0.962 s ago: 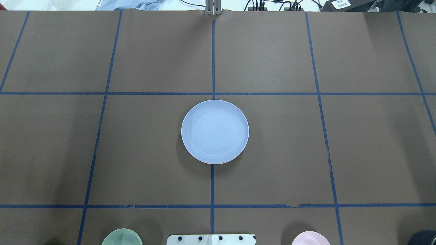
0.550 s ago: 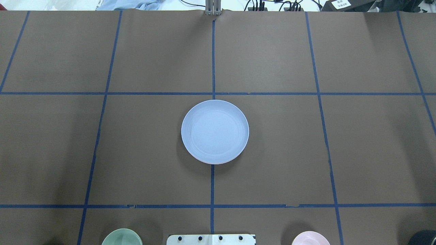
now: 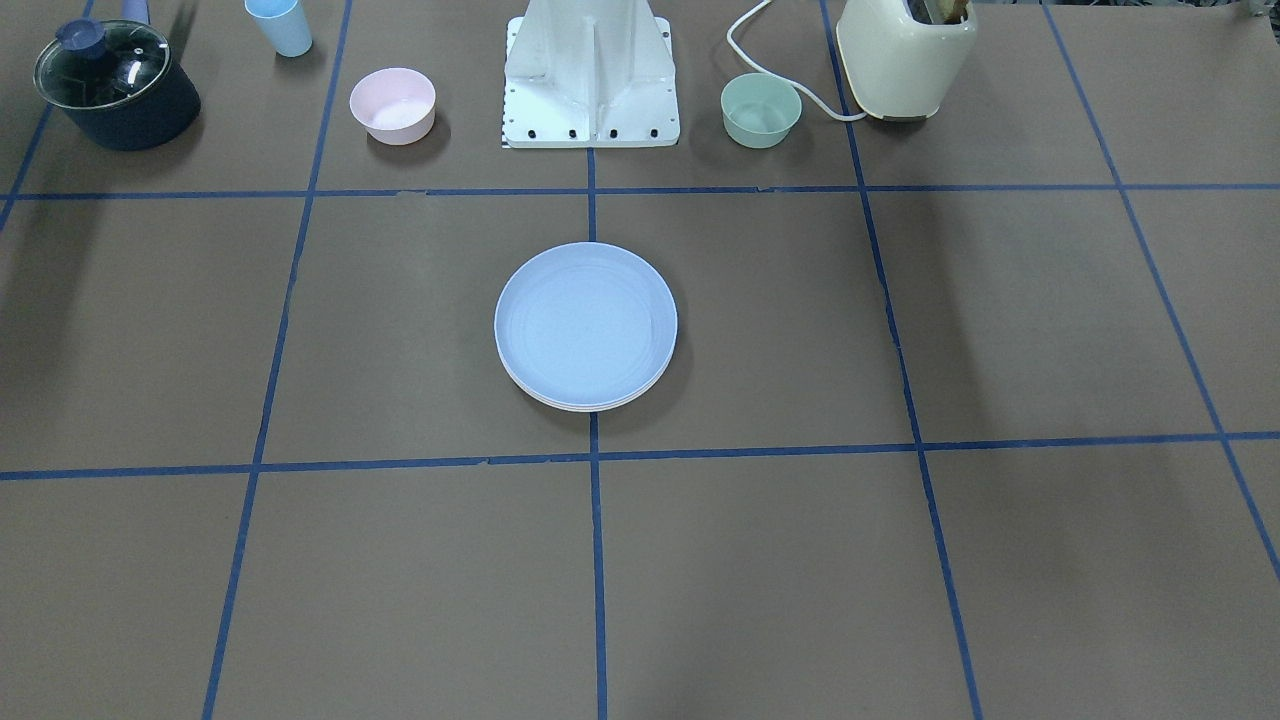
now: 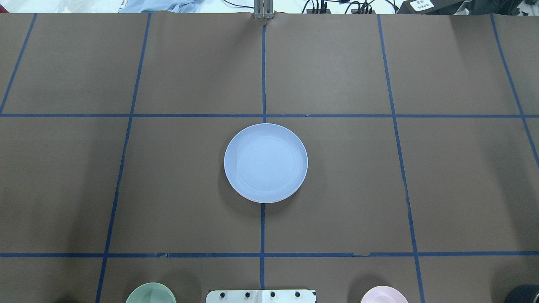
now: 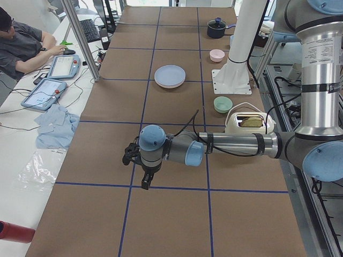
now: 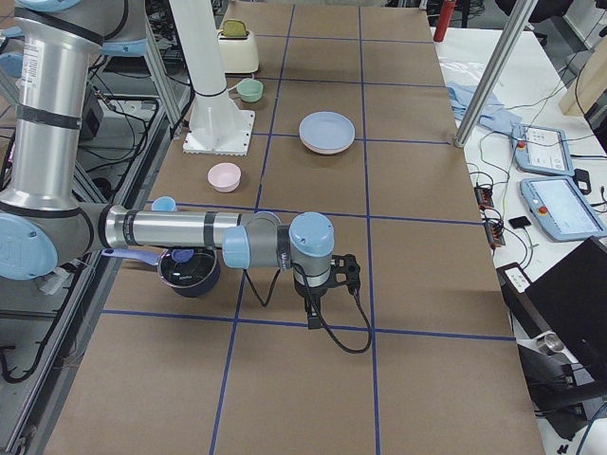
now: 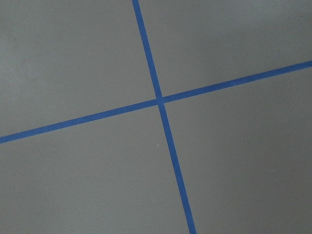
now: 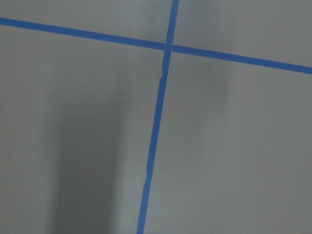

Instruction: Stack three plates with pink and blue

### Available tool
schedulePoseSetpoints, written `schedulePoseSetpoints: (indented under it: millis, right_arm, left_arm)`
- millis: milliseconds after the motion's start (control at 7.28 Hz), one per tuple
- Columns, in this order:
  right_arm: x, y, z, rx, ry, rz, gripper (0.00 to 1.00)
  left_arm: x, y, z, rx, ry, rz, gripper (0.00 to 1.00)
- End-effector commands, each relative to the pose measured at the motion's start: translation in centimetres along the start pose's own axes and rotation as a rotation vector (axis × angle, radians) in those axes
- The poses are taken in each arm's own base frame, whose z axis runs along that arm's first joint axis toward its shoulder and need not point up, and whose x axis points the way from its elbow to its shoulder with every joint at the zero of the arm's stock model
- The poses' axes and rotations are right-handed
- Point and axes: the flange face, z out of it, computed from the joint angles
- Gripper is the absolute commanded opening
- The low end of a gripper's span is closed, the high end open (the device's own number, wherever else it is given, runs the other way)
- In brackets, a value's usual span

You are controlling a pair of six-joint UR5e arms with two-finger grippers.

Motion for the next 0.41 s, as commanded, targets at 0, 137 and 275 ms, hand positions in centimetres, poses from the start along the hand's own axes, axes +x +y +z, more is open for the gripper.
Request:
schedulePoseSetpoints:
  millis: [0, 137, 275]
  right_arm:
    - [-0.02, 0.02, -0.02, 0.0, 0.0, 0.0, 1.0]
    - [-0.01, 0.03, -0.01, -0.001, 0.0, 0.002, 1.0]
    - [0.03, 0.04, 0.04, -0.001, 0.0, 0.001, 1.0]
  left_arm:
    - [0.06, -0.03, -0.05, 0.001, 0.001, 0.001, 1.0]
    - [0.0, 0.0, 0.0, 0.0, 0.0, 0.0, 1.0]
    - [-0.05, 0.03, 0.05, -0.001, 0.0, -0.001, 1.0]
